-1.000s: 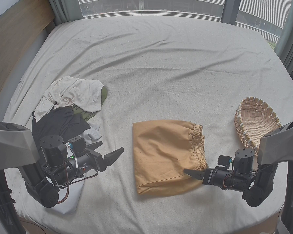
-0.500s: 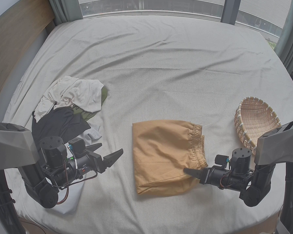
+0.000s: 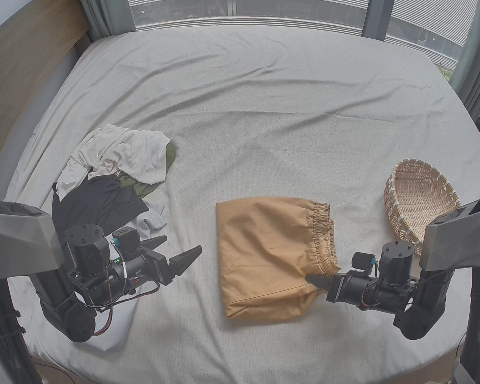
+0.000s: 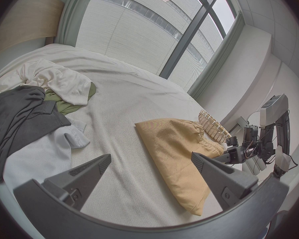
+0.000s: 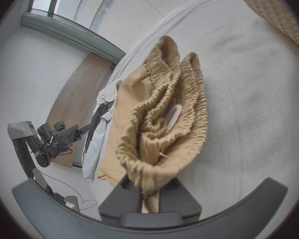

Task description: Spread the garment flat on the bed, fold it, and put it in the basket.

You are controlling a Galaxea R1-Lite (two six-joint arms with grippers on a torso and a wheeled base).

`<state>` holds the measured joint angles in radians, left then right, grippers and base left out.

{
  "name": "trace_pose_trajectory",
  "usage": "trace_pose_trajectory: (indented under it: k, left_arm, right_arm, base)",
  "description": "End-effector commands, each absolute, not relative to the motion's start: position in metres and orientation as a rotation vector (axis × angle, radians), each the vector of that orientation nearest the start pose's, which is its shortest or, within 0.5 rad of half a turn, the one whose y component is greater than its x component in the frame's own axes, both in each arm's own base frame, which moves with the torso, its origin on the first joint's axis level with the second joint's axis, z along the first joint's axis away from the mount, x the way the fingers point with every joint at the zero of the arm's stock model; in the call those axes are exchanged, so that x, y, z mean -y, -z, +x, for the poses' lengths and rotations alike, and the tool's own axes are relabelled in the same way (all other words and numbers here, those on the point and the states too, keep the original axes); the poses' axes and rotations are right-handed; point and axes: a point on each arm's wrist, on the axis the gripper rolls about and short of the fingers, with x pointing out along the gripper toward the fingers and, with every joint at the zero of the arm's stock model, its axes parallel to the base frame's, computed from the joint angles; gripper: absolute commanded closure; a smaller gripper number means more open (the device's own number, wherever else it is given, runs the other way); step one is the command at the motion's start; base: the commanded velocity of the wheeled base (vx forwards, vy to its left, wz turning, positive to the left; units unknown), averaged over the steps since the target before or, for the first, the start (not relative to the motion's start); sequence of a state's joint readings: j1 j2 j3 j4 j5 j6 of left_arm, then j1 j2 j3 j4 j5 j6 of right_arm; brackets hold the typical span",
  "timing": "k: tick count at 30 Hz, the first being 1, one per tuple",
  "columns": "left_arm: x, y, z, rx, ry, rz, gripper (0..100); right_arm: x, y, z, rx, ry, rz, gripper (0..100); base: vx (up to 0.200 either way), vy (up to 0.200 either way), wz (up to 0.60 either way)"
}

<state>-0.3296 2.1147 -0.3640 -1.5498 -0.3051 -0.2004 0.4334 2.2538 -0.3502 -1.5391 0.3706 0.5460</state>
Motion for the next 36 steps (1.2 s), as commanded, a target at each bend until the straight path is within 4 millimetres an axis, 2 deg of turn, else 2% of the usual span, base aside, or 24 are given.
trace_pose_trajectory:
  k: [1, 7, 25, 36]
  left_arm:
    - [0.103, -0.051, 0.278, -0.265, 0.615, -0.177, 0]
    - [0.106, -0.05, 0.274, -0.272, 0.629, -0.164, 0]
    - [0.107, -0.051, 0.275, -0.259, 0.633, -0.134, 0]
    - [0.106, -0.051, 0.276, -0.255, 0.63, -0.135, 0]
  right_arm:
    - [-0.137, -0.033, 0.253, -0.532, -0.766, 0.496, 100]
    - [-0.136, -0.063, 0.243, -0.457, -0.849, 0.499, 100]
    - [-0.142, -0.12, 0.208, -0.267, -0.993, 0.488, 100]
    - [-0.141, -0.133, 0.202, -0.219, -1.017, 0.487, 100]
  base:
    - [0.0, 0.0, 0.0]
    - [0.0, 0.0, 0.0]
    - [0.0, 0.0, 0.0]
    - [0.0, 0.0, 0.0]
